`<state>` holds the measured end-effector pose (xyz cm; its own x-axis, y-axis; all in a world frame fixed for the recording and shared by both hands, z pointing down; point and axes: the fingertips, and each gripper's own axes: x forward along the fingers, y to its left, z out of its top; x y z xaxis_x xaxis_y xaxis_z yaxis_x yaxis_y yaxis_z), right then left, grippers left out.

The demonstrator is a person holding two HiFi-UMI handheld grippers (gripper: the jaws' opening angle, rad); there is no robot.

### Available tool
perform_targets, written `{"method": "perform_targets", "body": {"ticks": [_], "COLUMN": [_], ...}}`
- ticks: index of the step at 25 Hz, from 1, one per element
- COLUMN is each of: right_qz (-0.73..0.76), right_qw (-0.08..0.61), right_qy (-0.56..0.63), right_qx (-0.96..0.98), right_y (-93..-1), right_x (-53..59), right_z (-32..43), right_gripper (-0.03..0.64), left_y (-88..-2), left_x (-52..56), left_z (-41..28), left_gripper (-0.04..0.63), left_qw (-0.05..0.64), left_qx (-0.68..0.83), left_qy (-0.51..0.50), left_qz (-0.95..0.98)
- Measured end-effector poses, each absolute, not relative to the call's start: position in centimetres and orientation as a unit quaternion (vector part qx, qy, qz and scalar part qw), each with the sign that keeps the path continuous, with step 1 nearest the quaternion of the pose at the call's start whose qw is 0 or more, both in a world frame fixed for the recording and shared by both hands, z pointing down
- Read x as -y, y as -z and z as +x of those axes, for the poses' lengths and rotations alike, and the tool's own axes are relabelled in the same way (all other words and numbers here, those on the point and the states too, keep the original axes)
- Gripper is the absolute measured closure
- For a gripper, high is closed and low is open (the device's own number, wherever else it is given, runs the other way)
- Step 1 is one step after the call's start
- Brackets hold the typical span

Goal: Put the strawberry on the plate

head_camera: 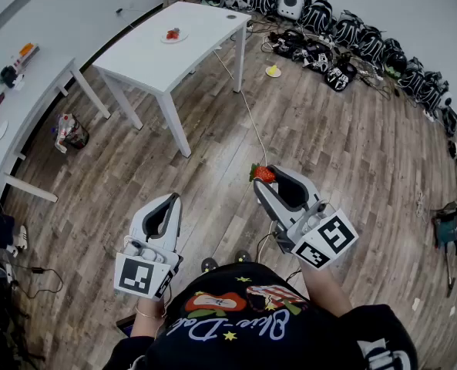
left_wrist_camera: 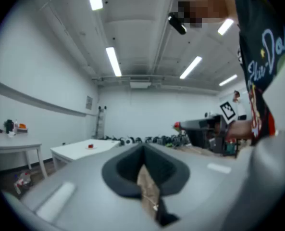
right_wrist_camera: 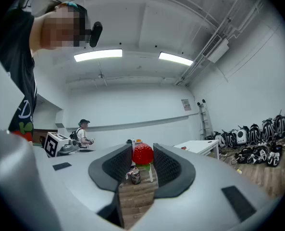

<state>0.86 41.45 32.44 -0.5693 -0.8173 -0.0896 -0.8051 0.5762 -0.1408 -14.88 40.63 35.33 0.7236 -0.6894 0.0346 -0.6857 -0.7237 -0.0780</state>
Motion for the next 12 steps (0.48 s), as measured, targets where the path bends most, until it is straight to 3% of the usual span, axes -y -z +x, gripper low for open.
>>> {"method": "perform_targets", "body": {"ticks": [12], "right_qz": [-0.457], "right_qw": [0.070], "right_qy": [0.043], "right_qx": [-0.886], "right_y": [-32.6], "right_x": [-40.7], "right_z": [2.2], "right_gripper": [0.474], "left_y": [-36.1], "left_x": [-39.8], "left_z": [-12.9], "left_gripper": [0.598], "left_qw": [0.019], "left_qx": [-0.366], "left_qy": [0.034], "left_qz": [-0.930]}}
